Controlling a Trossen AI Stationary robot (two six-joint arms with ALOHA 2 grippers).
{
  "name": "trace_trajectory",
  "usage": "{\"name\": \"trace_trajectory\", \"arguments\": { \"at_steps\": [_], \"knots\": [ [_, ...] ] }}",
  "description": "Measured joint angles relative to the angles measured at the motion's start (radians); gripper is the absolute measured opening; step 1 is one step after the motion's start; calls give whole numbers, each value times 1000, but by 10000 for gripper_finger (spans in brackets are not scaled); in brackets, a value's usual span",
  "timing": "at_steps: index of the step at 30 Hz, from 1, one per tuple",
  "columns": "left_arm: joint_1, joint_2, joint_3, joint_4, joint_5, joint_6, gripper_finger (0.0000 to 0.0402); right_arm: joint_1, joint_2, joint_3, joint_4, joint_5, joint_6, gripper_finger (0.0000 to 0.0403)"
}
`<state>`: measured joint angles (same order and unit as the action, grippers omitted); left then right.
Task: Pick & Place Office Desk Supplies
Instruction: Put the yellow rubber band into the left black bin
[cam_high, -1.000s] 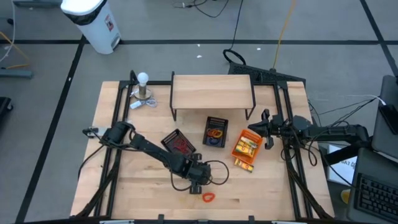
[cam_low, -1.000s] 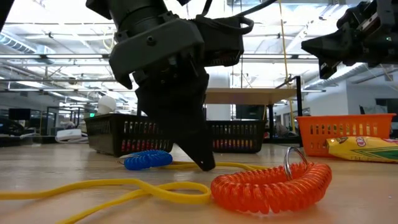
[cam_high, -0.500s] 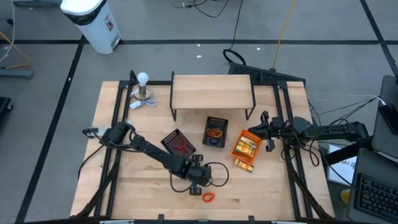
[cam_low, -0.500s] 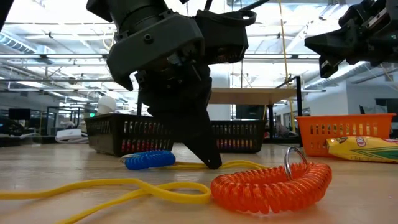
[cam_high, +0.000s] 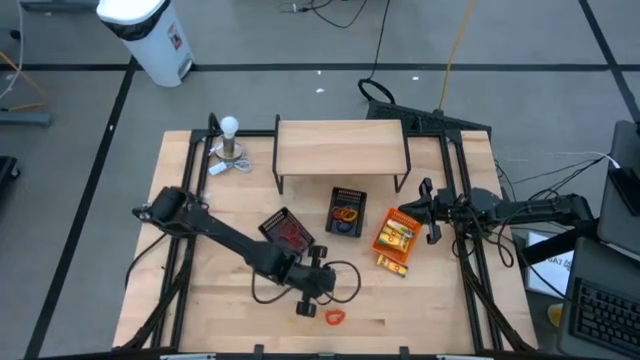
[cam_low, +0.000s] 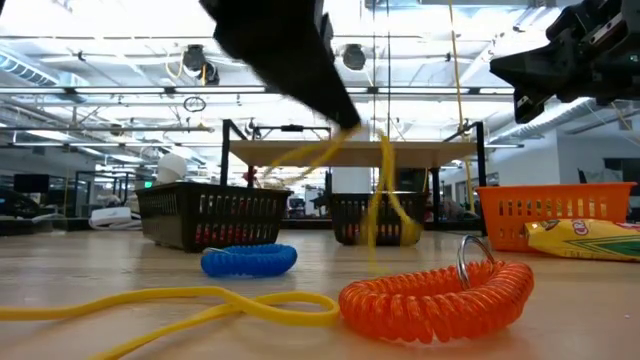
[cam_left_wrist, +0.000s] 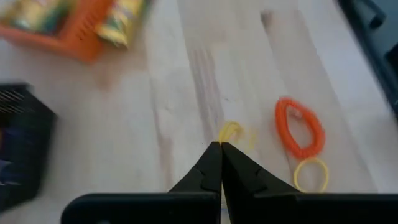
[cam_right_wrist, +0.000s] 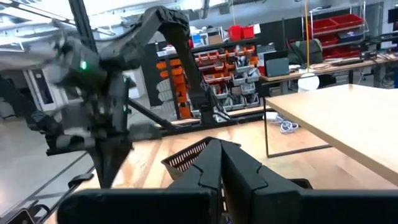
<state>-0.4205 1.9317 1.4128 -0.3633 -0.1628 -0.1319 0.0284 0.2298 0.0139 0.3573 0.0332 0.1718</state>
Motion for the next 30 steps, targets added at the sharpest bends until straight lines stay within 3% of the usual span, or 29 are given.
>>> {"name": "trace_trajectory", "arguments": {
  "at_steps": [13, 30],
  "knots": [
    [-1, -204, -38, 20, -22, 112, 1, 0, 2, 0, 5, -3, 15, 4],
    [17, -783, -493, 273, -109, 167, 0, 0, 7, 0, 24, -2, 18, 4]
  ]
}}
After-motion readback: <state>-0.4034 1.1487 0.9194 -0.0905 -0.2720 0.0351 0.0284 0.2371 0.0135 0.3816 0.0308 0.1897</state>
